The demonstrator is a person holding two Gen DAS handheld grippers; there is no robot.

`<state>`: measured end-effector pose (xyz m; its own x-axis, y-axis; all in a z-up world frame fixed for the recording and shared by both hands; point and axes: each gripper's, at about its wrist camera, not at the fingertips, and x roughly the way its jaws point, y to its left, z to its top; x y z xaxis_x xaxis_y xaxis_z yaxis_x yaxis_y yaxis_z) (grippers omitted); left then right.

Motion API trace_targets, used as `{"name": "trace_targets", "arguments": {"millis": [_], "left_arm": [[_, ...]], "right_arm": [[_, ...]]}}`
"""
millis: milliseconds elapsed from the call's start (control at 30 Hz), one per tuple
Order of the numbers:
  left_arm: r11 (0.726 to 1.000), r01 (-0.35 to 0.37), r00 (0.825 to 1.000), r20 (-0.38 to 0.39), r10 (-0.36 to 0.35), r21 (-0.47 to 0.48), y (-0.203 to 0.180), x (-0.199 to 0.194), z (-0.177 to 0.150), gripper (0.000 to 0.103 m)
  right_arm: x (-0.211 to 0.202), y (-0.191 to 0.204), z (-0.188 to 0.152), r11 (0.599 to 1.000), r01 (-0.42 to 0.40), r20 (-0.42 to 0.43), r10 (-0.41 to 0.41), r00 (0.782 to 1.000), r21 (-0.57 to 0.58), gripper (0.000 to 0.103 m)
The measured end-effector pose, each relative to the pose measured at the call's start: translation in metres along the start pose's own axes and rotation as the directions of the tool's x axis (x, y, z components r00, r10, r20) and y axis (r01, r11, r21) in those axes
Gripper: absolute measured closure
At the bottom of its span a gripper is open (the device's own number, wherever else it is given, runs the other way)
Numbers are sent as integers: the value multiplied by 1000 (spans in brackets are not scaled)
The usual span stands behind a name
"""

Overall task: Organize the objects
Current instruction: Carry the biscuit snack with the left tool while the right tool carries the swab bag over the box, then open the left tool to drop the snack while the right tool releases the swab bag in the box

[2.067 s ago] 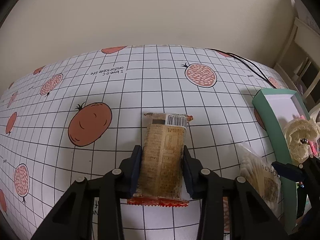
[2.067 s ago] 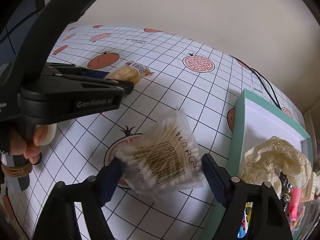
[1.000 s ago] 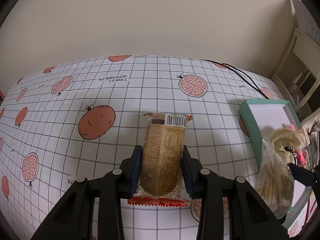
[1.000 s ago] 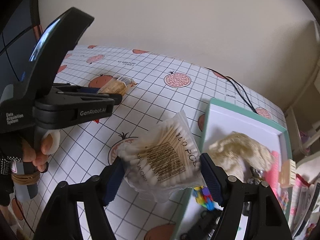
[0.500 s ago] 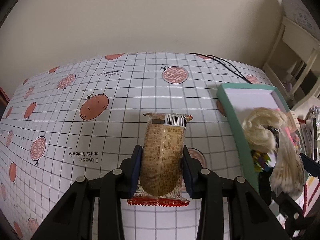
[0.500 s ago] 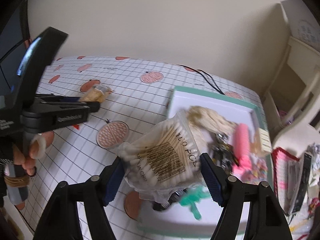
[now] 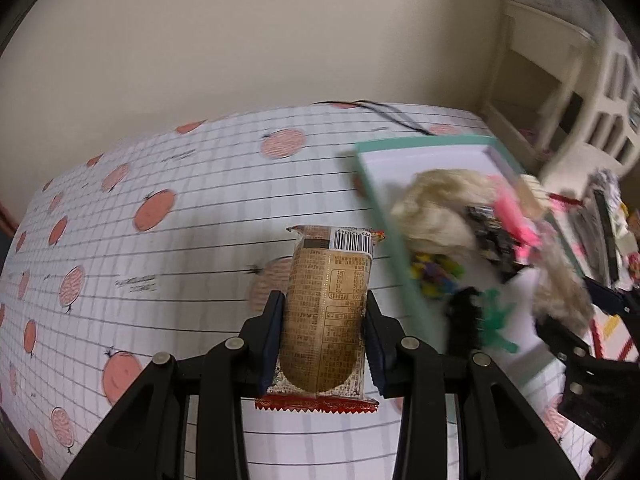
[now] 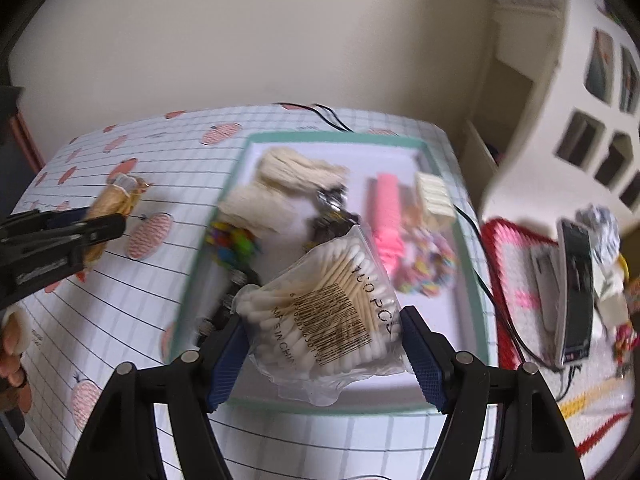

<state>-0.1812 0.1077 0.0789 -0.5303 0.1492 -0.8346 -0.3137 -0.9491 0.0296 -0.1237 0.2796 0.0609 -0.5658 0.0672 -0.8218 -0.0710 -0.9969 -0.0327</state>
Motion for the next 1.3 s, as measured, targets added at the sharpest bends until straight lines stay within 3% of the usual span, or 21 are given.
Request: {"name": "trace_targets", "arguments": {"millis": [267,600,1033,1300], "left_arm": [[990,45,998,32,-50,137,-64,-10,2,64],[976,98,995,-36,-93,195,-117,6,-4,64],[978,101,993,-72,-89,180,-123,20,-14,64],[978,114,992,-68,-104,174,-118,16,-12,55]], "right_arm": [[8,-33,-12,998,26,-22,-25,999,64,27],[14,-57,-22,992,42,-41,-38,998,117,27],[13,-53,-25,994,57,-30,-54,998,94,27],[11,-55,-27,994,41,-19,-40,999,101,25]]}}
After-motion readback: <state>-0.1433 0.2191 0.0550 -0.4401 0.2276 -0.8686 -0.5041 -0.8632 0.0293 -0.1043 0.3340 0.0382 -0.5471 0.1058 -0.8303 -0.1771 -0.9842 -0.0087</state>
